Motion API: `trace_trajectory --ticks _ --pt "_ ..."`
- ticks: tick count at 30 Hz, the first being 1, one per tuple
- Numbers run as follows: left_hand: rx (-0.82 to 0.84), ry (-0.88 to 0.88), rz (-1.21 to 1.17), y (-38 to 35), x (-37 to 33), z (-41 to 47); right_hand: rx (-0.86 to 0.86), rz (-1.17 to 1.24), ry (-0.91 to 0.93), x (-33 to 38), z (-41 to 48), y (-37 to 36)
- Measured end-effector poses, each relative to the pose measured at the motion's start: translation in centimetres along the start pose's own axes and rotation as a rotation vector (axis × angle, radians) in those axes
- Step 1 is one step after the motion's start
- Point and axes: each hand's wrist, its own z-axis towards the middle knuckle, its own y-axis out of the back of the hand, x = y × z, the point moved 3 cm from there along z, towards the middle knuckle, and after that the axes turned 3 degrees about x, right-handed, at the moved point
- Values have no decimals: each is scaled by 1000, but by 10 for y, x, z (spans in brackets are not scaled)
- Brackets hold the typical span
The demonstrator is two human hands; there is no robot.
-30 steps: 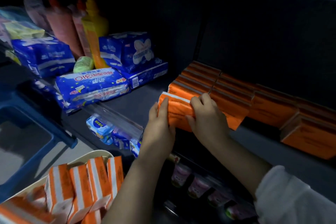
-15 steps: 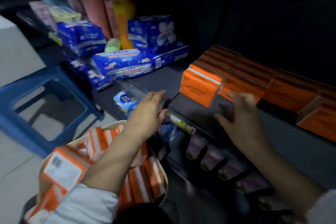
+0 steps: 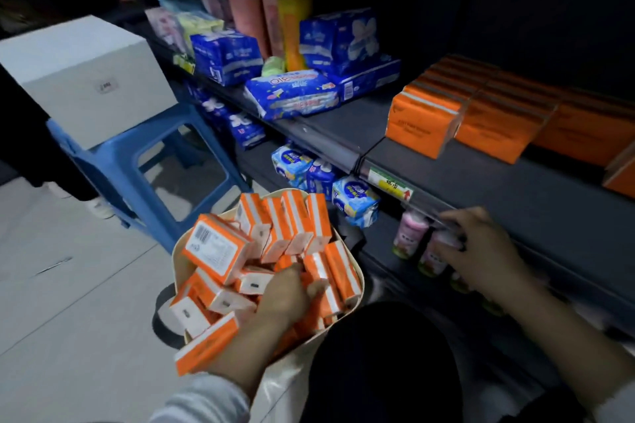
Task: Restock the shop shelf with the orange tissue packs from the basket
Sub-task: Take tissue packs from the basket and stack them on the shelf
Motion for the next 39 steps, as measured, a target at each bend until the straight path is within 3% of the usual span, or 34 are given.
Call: trace_trajectory --ticks 7,13,15,19,23,27,31,33,36,39 --pt "-60 118 4 -28 -28 34 35 9 -41 -18 7 5" --pt "-91 96 -161 20 -31 15 87 78 -29 -18 7 7" --pt "-98 19 -335 44 -41 -3 92 167 -22 -11 7 3" --pt "34 -130 -922 60 -75 -33 153 376 -60 -4 7 -8" --pt "53 -234 -1125 54 -105 -37 271 598 -120 5 1 -9" --pt "-84 -526 -930 52 -133 -46 358 818 -127 7 -6 -11" --pt "-447 -983 -258 57 -147 -61 373 1144 -280 2 -4 -3" --pt "-496 -1184 -6 53 -149 -63 455 1299 -339 4 -6 5" --pt "-488 -1273 163 48 -150 -62 470 1277 -276 8 -9 9" --pt "-551 -1236 200 50 -149 -59 326 1252 -307 6 -8 11"
